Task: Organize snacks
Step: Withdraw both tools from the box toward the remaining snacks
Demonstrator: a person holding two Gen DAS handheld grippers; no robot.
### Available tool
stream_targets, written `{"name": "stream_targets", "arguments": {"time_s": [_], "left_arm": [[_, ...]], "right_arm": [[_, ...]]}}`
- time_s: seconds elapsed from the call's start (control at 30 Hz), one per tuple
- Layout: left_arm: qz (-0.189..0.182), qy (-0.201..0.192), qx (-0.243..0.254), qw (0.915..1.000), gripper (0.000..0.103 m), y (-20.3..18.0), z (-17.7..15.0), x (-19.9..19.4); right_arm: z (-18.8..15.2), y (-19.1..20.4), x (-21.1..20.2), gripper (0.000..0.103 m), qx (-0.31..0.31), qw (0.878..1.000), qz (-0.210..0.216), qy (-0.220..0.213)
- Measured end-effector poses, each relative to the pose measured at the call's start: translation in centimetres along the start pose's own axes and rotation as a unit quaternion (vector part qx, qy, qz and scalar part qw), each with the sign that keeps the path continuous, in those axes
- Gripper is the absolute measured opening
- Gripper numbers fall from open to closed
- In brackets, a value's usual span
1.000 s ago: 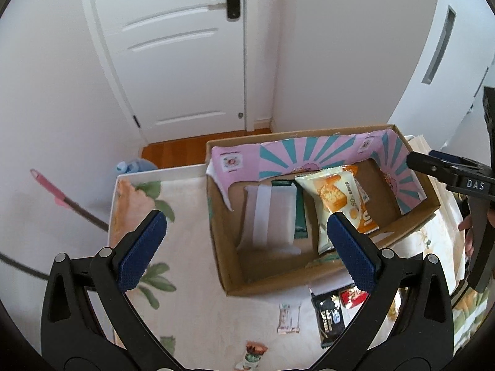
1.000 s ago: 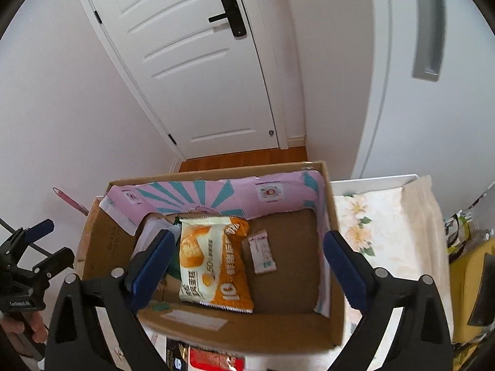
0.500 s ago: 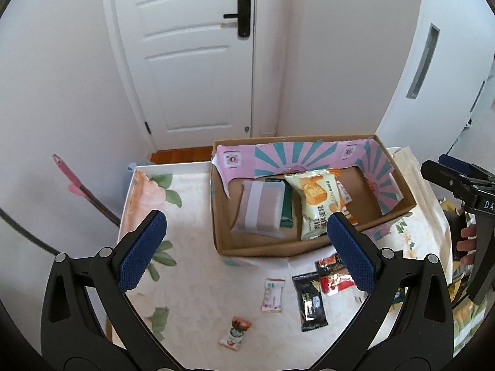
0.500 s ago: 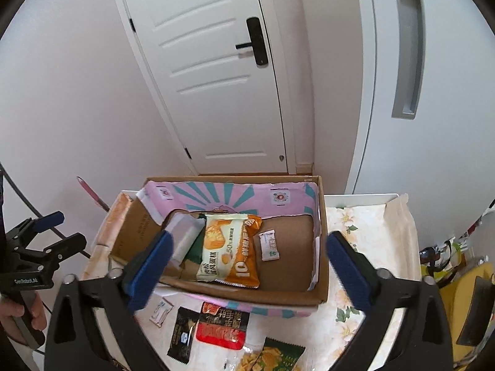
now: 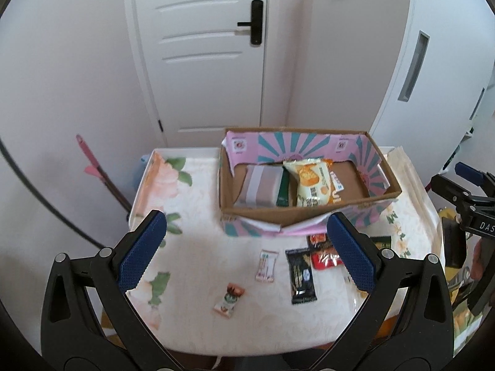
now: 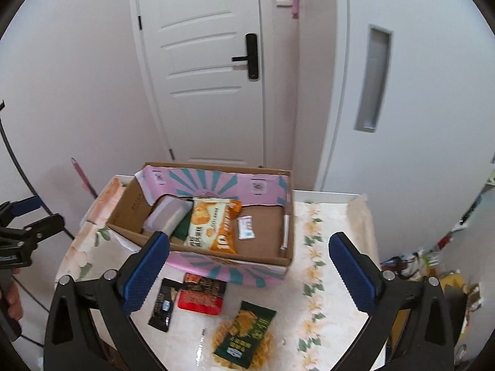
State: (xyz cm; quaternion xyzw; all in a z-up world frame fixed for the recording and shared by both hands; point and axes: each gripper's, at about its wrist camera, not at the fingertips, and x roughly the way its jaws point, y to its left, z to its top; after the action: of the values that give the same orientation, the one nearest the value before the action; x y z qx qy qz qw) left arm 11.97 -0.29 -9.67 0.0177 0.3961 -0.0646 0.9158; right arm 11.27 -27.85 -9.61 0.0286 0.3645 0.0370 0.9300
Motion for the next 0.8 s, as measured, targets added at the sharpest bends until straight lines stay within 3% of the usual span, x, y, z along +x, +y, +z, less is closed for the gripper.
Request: {"name": "stream_targets", "arguments": {"time_s": [0.2,0.37,0.8], "left_arm": [[0.004,0.020,-0.005,0.9998,0.103,0.7,-2.9,0.4],[-0.015,0.040,0.016,0.9990,0.103,1.0,-4.7,1.9],[-0.075,0.091,0.079,0.9899,0.099,-0.6,-8.4,11.6]], "right_arm": [[-2.3,0.2,-0.2,0.103,0.009,1.000,-0.001,0.014],[-4.4,0.5,0.4,0.103,0.027,0.999,-0.015,0.033],[-10.4,2.6,3.8,0.101,0.085,0.991,-0.088,0.056]]}}
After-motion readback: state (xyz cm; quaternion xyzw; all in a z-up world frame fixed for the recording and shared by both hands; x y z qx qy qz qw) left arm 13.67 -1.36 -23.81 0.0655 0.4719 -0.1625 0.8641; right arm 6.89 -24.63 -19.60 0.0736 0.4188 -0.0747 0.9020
